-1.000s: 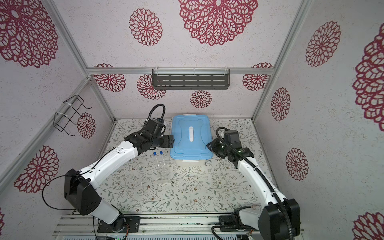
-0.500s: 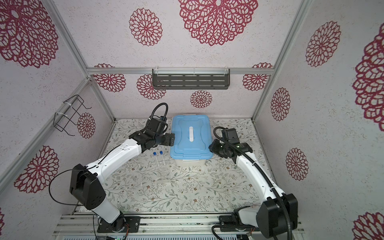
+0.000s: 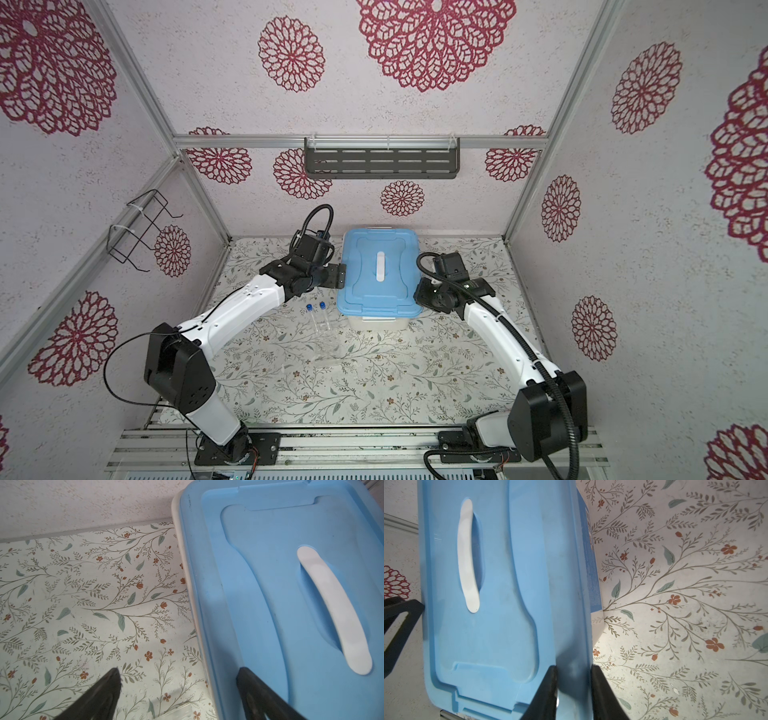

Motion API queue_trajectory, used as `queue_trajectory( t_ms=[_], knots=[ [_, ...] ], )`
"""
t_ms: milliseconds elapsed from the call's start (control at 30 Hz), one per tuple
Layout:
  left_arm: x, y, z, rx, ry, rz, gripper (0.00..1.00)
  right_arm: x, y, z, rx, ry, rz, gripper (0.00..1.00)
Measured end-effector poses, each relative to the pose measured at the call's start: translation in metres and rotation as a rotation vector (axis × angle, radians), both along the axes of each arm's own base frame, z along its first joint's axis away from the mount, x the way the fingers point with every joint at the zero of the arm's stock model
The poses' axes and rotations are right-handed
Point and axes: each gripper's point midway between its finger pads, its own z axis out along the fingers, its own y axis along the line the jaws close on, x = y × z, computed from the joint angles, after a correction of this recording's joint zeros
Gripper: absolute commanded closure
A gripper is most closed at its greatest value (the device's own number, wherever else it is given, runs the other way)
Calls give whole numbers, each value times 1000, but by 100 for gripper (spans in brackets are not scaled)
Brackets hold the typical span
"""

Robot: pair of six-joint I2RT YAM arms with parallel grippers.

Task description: Organize the chemistry lab equipment

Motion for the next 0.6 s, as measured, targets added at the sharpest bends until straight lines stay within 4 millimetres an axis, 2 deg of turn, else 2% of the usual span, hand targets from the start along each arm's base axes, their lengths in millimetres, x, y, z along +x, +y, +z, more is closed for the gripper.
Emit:
queue_trajectory(
  t_ms=[133, 300, 400, 500, 600],
  knots=[
    [5, 0, 0, 4, -2, 9, 9, 4, 2, 2, -40, 2, 10, 74],
    [7, 1, 4, -3, 7, 12, 10, 18, 7, 11, -59, -30, 9, 82],
    [6, -3, 13, -42, -7, 1, 11, 22, 9, 14, -55, -39, 8, 82],
    [4, -7, 27, -81, -32, -15, 11, 24, 13, 19, -32, -50, 9, 72],
    [4, -9, 36, -103, -41, -29, 11, 26, 15, 24, -25, -63, 14, 70]
  ],
)
